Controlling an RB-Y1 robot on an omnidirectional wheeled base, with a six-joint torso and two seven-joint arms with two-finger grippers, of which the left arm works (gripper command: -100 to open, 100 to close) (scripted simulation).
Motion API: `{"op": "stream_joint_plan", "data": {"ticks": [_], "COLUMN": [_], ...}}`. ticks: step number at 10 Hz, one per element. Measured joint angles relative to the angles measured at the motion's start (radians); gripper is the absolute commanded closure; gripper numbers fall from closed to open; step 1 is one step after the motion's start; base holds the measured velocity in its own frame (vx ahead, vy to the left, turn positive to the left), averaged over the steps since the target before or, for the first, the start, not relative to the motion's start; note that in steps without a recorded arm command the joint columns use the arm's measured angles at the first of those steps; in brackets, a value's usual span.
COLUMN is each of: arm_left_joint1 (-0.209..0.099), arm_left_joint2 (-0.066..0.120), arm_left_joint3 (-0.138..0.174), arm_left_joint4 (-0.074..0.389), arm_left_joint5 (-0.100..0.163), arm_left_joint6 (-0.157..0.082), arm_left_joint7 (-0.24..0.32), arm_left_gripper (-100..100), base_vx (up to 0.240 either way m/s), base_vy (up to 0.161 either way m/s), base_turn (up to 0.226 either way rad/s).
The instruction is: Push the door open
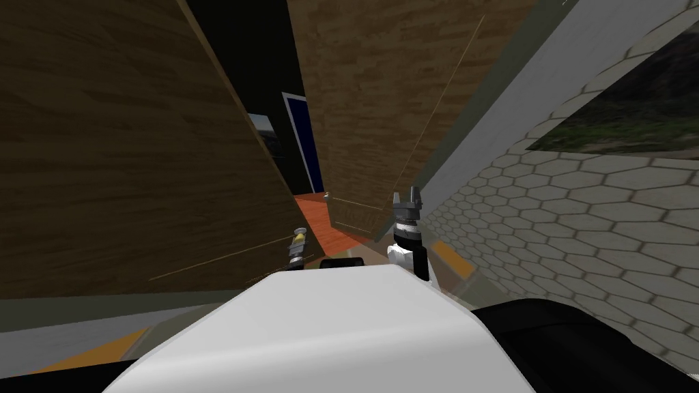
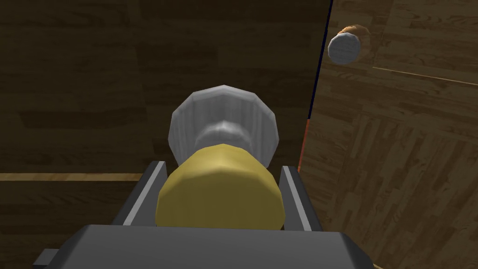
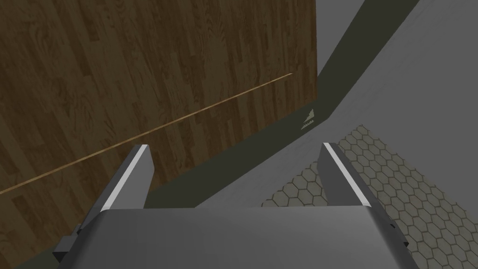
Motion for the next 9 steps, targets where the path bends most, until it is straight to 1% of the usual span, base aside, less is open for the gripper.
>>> {"op": "stream_joint_plan", "data": {"ticks": [1, 2, 3, 4, 5, 6, 7, 8, 9], "arm_left_joint1": [-0.032, -0.045, -0.048, -0.046, -0.049, -0.045, -0.061, -0.073, -0.076], "arm_left_joint2": [-0.004, -0.009, -0.015, -0.018, -0.026, -0.032, -0.035, -0.042, -0.044], "arm_left_joint3": [0.016, 0.031, 0.038, 0.040, 0.051, 0.065, 0.072, 0.085, 0.095], "arm_left_joint4": [0.034, 0.048, 0.048, 0.041, 0.040, 0.038, 0.064, 0.080, 0.077], "arm_left_joint5": [0.007, 0.014, 0.016, 0.017, 0.023, 0.029, 0.032, 0.038, 0.043], "arm_left_joint6": [-0.009, -0.019, -0.025, -0.026, -0.021, -0.022, -0.032, -0.040, -0.038], "arm_left_joint7": [0.000, -0.003, -0.010, -0.015, -0.027, -0.039, -0.038, -0.042, -0.049], "arm_left_gripper": [100, 100, 100, 100, 100, 100, 100, 100, 100], "base_vx": [0.076, 0.059, 0.031, 0.022, 0.042, 0.057, 0.058, 0.042, 0.056], "base_vy": [0.037, 0.030, 0.011, 0.011, 0.027, 0.029, 0.038, 0.037, 0.038], "base_turn": [-0.118, -0.028, 0.006, -0.059, -0.125, -0.033, -0.061, -0.040, -0.071]}}
